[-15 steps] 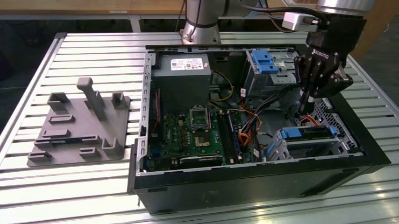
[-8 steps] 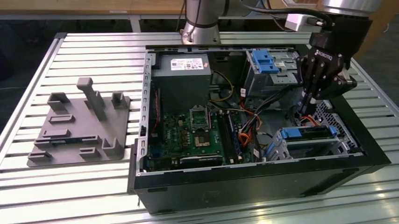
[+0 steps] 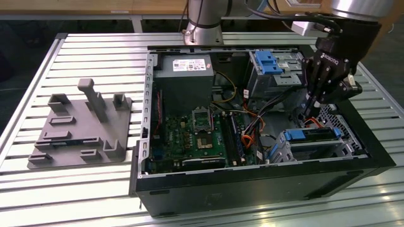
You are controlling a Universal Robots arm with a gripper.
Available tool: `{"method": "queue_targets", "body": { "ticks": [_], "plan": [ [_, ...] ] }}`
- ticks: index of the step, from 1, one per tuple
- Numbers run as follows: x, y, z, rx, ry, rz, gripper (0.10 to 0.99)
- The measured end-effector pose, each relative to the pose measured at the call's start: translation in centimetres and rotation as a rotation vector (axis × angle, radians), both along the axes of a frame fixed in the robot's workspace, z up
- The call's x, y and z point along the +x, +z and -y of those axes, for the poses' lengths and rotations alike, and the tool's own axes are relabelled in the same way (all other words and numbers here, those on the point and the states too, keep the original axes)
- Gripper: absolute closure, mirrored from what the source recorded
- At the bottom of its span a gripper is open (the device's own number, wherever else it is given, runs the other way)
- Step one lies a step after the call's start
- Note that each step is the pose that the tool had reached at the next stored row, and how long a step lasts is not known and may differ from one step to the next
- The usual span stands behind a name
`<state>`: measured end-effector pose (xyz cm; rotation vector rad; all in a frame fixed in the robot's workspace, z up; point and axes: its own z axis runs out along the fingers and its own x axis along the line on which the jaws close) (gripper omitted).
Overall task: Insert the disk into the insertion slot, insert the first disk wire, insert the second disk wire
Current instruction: 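Insert the second disk wire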
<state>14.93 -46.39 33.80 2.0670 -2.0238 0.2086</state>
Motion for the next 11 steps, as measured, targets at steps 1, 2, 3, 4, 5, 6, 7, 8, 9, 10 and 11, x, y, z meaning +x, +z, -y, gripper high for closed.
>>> {"method": "queue_targets", "body": {
  "ticks": [1, 2, 3, 4, 5, 6, 7, 8, 9, 10, 11],
  "plan": [
    [0.00, 0.01, 0.14, 0.007, 0.000, 0.0000, 0.945],
    [0.00, 0.01, 0.27, 0.012, 0.000, 0.0000, 0.945],
    [0.00, 0.02, 0.40, 0.017, 0.000, 0.0000, 0.945],
    [0.00, 0.03, 0.54, 0.022, 0.000, 0.0000, 0.945],
    [0.00, 0.03, 0.68, 0.027, 0.000, 0.0000, 0.945],
    [0.00, 0.03, 0.82, 0.032, 0.000, 0.0000, 0.945],
    [0.00, 0.03, 0.96, 0.036, 0.000, 0.0000, 0.945],
    [0.00, 0.04, 1.10, 0.041, 0.000, 0.0000, 0.945],
    [0.00, 0.04, 1.23, 0.046, 0.000, 0.0000, 0.945],
    [0.00, 0.04, 1.38, 0.052, 0.000, 0.0000, 0.945],
    [0.00, 0.04, 1.51, 0.058, 0.000, 0.0000, 0.945]
  ]
}}
